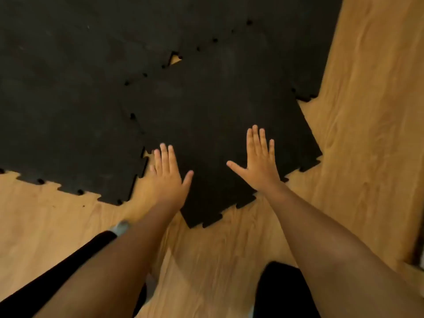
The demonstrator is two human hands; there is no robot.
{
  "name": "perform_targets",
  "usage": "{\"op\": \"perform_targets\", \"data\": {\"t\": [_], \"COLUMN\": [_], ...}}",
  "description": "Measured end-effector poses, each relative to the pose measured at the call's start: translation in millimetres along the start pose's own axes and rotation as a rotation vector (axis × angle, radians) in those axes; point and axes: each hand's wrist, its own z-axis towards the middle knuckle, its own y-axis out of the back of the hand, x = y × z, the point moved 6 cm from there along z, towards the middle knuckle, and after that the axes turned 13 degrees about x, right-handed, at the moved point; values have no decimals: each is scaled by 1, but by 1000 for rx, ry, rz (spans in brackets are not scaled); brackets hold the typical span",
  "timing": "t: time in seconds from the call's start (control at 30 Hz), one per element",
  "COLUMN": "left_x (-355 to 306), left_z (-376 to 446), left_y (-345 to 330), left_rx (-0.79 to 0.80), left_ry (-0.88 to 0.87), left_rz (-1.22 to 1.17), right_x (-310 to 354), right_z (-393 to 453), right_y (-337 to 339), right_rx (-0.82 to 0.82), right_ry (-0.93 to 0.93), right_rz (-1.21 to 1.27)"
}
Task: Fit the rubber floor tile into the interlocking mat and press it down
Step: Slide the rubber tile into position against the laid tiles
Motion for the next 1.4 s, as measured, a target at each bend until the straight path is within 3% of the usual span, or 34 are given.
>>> {"op": "perform_targets", "data": {"t": [0.13, 0.3, 0.4, 0.5, 0.6, 0.7, 0.77, 0.83, 0.93, 1.07, 1.13, 1.23, 1.4], "left_x": [14, 16, 29, 33, 38, 56, 64, 65, 69, 83, 89, 92, 79], "left_z": [8, 12, -8, -7, -5, -3, 2, 6, 8, 6, 7, 10, 21], "left_y": [-59, -73, -73, -69, -60, -62, -63, -56, -43, -17, 5, 36, 81], "left_rx": [110, 32, -16, -85, -184, -166, -89, -60, -137, -238, -349, -470, -462], "left_ry": [159, 319, 508, 502, 649, 802, 799, 718, 676, 699, 683, 633, 454], "left_rz": [-19, -156, -510, -824, -1016, -1326, -1552, -1562, -1551, -1432, -1323, -1256, -1178], "right_x": [-32, -43, -65, -116, -155, -168, -175, -182, -182, -165, -151, -135, -122], "right_z": [20, 28, 25, 28, 32, 33, 37, 41, 40, 25, 10, -11, -49], "right_y": [-41, -46, -29, -7, 8, 22, 36, 47, 44, 20, 12, 12, 11], "right_rx": [57, 55, 47, 55, 52, -58, -88, -37, 106, 76, -18, -285, -499], "right_ry": [-18, 75, -68, -319, -442, -509, -549, -607, -673, -759, -808, -776, -763], "right_rz": [-169, -262, -147, 48, 216, 301, 395, 550, 755, 953, 1055, 1063, 1145]}}
